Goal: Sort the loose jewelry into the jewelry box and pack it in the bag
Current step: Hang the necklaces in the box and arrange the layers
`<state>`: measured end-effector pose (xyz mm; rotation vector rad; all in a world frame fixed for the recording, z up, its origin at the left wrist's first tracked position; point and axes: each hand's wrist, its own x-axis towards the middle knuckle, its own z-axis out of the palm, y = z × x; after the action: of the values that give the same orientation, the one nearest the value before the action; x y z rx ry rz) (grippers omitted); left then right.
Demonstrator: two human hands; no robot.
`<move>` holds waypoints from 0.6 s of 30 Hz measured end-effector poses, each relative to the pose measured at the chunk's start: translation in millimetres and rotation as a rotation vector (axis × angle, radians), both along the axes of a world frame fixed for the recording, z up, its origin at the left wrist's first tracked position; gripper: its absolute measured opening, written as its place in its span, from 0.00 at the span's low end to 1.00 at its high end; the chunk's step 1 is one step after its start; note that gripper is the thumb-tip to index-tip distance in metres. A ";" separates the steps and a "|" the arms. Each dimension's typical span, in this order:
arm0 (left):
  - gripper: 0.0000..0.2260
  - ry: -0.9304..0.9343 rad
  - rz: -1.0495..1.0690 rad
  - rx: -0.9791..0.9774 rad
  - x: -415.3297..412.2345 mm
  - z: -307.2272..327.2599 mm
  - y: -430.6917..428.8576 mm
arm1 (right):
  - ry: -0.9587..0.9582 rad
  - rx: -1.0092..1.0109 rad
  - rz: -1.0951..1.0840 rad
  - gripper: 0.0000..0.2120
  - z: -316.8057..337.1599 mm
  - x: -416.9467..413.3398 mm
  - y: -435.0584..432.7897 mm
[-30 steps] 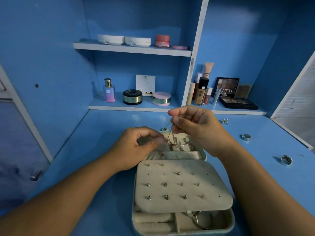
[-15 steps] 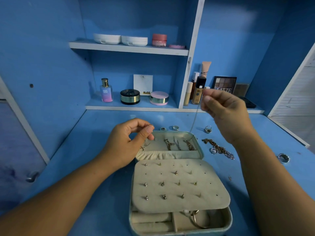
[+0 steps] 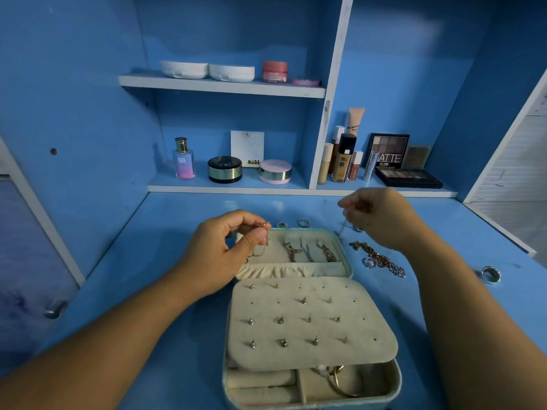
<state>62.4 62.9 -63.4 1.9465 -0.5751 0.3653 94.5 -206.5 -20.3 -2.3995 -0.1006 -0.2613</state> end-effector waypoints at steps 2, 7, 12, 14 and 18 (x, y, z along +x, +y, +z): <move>0.04 0.001 0.019 0.010 0.1 0.3 0.2 | 0.074 -0.139 0.031 0.06 -5.4 3.9 -1.4; 0.04 -0.024 0.039 0.021 -0.8 1.0 -0.4 | 0.045 -0.208 0.143 0.08 -4.3 -2.6 12.6; 0.03 -0.234 0.078 0.123 0.4 3.7 -0.2 | 0.016 -0.054 0.441 0.13 -1.7 -22.8 55.5; 0.06 -0.341 0.092 0.186 0.7 5.6 0.9 | -0.002 -0.052 0.500 0.13 -6.2 -24.5 65.8; 0.07 -0.504 0.134 0.274 -0.4 10.4 1.5 | -0.016 0.018 0.540 0.07 -11.6 -26.3 75.8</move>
<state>61.9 64.4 -53.0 2.1690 -0.8536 0.9186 68.2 -130.7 -31.9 -2.2515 -0.7337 -0.0274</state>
